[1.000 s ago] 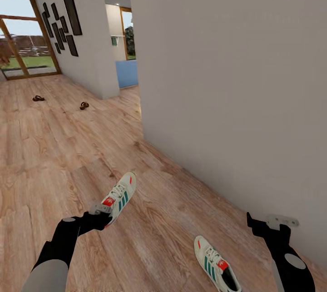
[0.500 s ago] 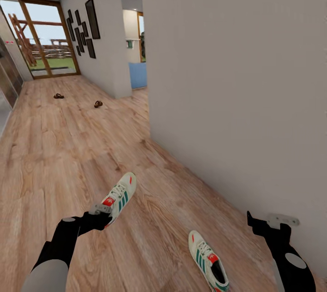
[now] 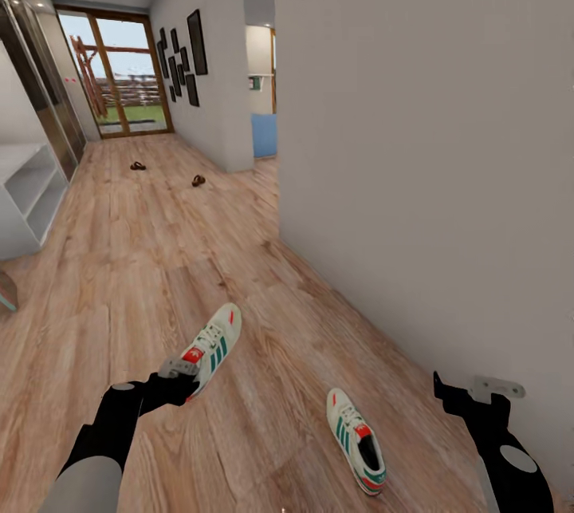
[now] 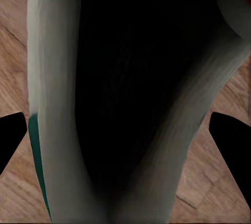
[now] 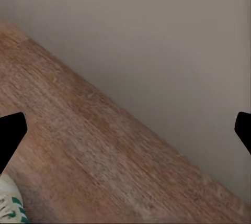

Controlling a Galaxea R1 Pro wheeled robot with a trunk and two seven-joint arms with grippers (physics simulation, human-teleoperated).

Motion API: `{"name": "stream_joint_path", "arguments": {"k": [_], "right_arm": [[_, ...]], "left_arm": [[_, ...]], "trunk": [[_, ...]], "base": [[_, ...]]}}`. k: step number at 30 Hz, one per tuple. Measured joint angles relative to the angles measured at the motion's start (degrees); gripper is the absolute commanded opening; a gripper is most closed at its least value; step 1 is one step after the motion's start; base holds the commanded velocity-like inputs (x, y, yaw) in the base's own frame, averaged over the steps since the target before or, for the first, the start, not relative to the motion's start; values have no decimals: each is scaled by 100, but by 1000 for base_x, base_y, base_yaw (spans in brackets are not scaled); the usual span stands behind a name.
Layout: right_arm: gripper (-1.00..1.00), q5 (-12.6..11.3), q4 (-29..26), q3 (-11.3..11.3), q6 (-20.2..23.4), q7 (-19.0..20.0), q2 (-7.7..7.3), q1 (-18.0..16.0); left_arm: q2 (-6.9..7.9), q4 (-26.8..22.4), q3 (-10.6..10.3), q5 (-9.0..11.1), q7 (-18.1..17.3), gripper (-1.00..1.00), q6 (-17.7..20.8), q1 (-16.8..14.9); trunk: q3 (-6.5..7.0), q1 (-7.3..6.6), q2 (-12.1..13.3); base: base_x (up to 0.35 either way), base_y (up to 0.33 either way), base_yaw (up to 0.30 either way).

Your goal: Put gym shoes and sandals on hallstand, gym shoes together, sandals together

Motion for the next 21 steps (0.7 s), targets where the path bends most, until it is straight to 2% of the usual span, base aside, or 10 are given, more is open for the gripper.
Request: {"name": "stream_joint_path", "arguments": {"k": [10, 13, 15, 17, 21], "right_arm": [[100, 8, 8, 128, 6, 0, -2, 0], [100, 20, 106, 154, 5, 0, -6, 0], [100, 12, 178, 166, 4, -3, -3, 0], [100, 11, 161, 178, 4, -5, -1, 0], [100, 16, -33, 211, 4, -7, -6, 0]], "left_arm": [[-16, -25, 0, 9, -6, -100, 6, 0], [-43, -44, 5, 85, -7, -100, 26, -6], [-54, -51, -29, 277, -4, -100, 33, -11], [-57, -53, -49, 352, -7, -100, 24, -14], [-71, -41, -68, 421, -23, -100, -4, -17]], "trunk": [[57, 0, 0], [70, -1, 0], [76, -2, 0], [79, -3, 0], [80, -3, 0]], "base": [[-253, -185, 222], [-126, -79, 243], [-39, -24, 251], [-20, -12, 215], [-6, -4, 71]]}}
